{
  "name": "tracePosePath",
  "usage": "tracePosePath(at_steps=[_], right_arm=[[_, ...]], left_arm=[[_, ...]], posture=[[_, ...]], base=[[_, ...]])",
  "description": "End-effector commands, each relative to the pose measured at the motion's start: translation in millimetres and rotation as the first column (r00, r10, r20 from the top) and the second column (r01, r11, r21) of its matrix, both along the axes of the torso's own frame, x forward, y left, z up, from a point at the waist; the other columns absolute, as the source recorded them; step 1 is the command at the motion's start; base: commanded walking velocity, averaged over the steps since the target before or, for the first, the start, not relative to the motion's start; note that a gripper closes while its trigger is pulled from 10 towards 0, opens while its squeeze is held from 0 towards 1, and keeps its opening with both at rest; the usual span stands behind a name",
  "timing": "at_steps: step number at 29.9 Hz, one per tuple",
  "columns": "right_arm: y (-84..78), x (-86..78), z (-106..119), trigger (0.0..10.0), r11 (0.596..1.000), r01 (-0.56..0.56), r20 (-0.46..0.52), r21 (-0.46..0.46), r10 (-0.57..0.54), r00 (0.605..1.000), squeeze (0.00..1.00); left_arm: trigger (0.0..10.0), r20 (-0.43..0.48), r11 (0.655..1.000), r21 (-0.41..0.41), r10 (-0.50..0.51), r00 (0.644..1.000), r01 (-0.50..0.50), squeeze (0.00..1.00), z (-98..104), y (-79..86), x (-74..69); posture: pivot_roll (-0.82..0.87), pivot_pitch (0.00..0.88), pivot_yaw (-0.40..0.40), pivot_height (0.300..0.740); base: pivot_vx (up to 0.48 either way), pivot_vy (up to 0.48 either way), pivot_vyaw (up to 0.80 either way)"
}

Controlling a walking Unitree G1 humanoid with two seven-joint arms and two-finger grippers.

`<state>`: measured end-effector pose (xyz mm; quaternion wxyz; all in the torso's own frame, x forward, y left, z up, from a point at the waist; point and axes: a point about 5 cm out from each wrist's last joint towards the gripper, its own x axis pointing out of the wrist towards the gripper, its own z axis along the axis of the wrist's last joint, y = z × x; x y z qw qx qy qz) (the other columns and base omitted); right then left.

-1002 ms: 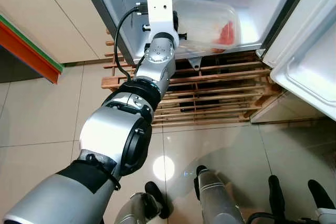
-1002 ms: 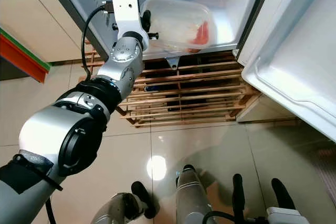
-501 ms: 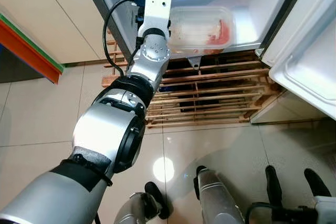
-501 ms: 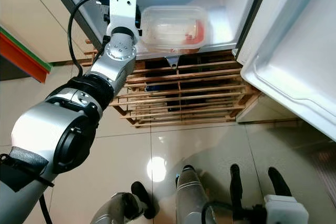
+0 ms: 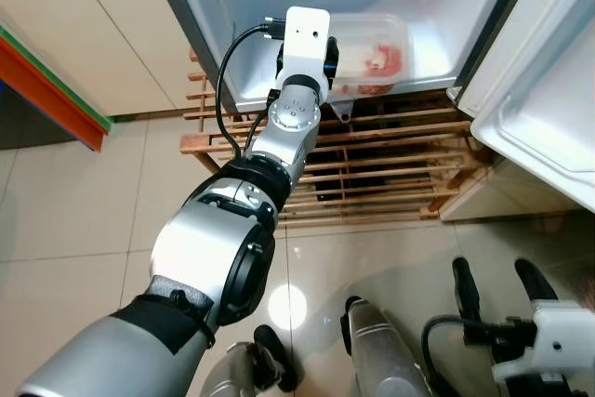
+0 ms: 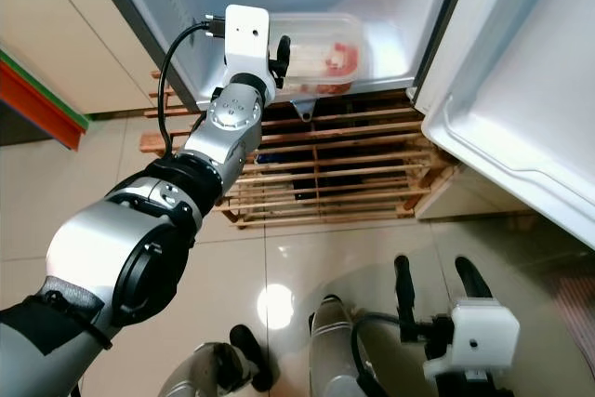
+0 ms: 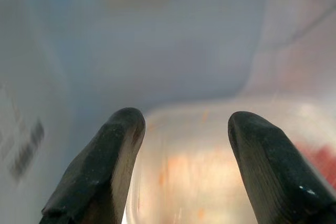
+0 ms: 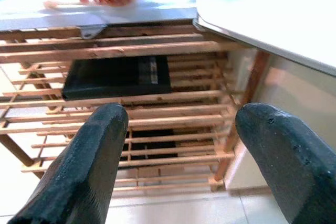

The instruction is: Restocking fridge

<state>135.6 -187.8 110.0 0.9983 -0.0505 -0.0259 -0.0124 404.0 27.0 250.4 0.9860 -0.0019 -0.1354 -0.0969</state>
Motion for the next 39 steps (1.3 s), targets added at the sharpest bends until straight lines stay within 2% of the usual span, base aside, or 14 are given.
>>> tracePosePath(at_steps=[1,5,8,9,10,11,12,16,18,20,22,26,32,39], right_arm=[[-1.7,-1.5,-5.4,10.0,1.000,0.008,-0.032,0.015,-0.008,0.999,0.00],[-3.1,21.1,-6.8,10.0,1.000,-0.016,0.006,0.020,0.016,1.000,0.00],[-3.4,30.9,-7.9,10.0,0.999,-0.026,0.021,0.022,0.025,0.999,0.00],[-2.2,41.6,-4.7,10.0,0.999,-0.025,0.059,0.027,0.023,0.998,0.00],[-2.2,41.6,-4.7,10.0,0.999,-0.025,0.059,0.027,0.023,0.998,0.00],[-0.8,53.2,-0.6,10.0,0.999,-0.019,0.090,0.049,0.015,0.996,0.00],[-0.5,58.0,1.7,10.0,0.998,-0.010,0.104,0.063,0.003,0.995,0.00],[-0.2,70.7,3.6,10.0,0.995,0.017,0.119,0.098,-0.028,0.992,0.00],[2.5,87.5,5.0,10.0,0.994,0.000,0.138,0.108,-0.015,0.990,0.00],[1.2,102.7,9.0,10.0,0.995,-0.006,0.160,0.104,-0.011,0.987,0.00],[0.2,113.1,12.8,10.0,0.995,-0.014,0.177,0.099,-0.003,0.984,0.00],[4.2,127.0,14.6,10.0,0.995,-0.026,0.188,0.101,0.006,0.982,0.00],[18.7,134.0,8.4,10.0,0.992,-0.058,0.182,0.111,0.037,0.983,0.00],[20.5,132.6,3.1,10.0,0.992,-0.070,0.174,0.106,0.051,0.983,0.00]], left_arm=[[10.0,0.023,0.999,-0.016,-0.041,0.999,0.041,0.00,1.9,-1.2,-1.4],[10.0,0.097,0.980,-0.048,-0.188,0.977,0.193,0.00,3.2,0.1,-8.1],[10.0,0.111,0.977,-0.048,-0.203,0.973,0.209,0.00,-6.7,5.7,-14.4],[10.0,0.071,0.972,-0.052,-0.224,0.972,0.228,0.00,-35.5,10.4,-31.5],[10.0,0.071,0.972,-0.052,-0.224,0.972,0.228,0.00,-35.5,10.4,-31.5],[10.0,-0.004,0.973,-0.051,-0.228,0.974,0.227,0.00,-65.5,19.9,-47.5],[10.0,-0.044,0.976,-0.066,-0.210,0.977,0.207,0.00,-79.9,28.7,-53.4],[10.0,-0.119,0.978,-0.094,-0.195,0.973,0.185,0.00,-106.5,49.6,-63.9],[10.0,-0.141,0.977,-0.064,-0.208,0.968,0.201,0.00,-122.1,66.2,-73.3],[10.0,-0.170,0.972,0.009,-0.231,0.958,0.236,0.00,-136.5,74.4,-82.0],[10.0,-0.212,0.977,0.020,-0.205,0.956,0.214,0.00,-145.3,80.7,-86.7],[10.0,-0.190,0.979,0.087,-0.168,0.967,0.187,0.00,-135.5,73.5,-82.8],[10.0,-0.151,0.977,0.034,-0.202,0.968,0.210,0.00,-120.1,62.0,-78.6],[10.0,-0.143,0.958,0.078,-0.264,0.954,0.277,0.00,-118.2,47.0,-84.2]], posture=[[-0.41,0.153,0.102,0.740],[-0.35,0.102,0.101,0.740],[-0.32,0.083,0.104,0.740],[-0.30,0.068,0.105,0.740],[-0.30,0.068,0.105,0.740],[-0.27,0.054,0.104,0.740],[-0.27,0.052,0.103,0.740],[-0.24,0.038,0.097,0.740],[-0.20,0.013,0.091,0.740],[-0.19,0.000,0.089,0.740],[-0.18,0.000,0.085,0.740],[-0.15,0.000,0.073,0.740],[-0.15,0.000,0.067,0.740],[-0.16,0.000,0.065,0.740]], base=[[0.000,0.000,0.00],[0.000,0.000,0.00],[0.000,0.000,0.00],[0.000,0.000,0.00],[0.000,0.000,0.00],[0.000,0.000,0.00],[0.000,0.000,0.00],[0.000,0.000,0.00],[0.000,0.000,0.00],[0.000,0.000,0.00],[0.000,0.000,0.00],[0.000,0.000,0.00],[0.133,0.089,0.00],[0.435,0.037,0.00]])
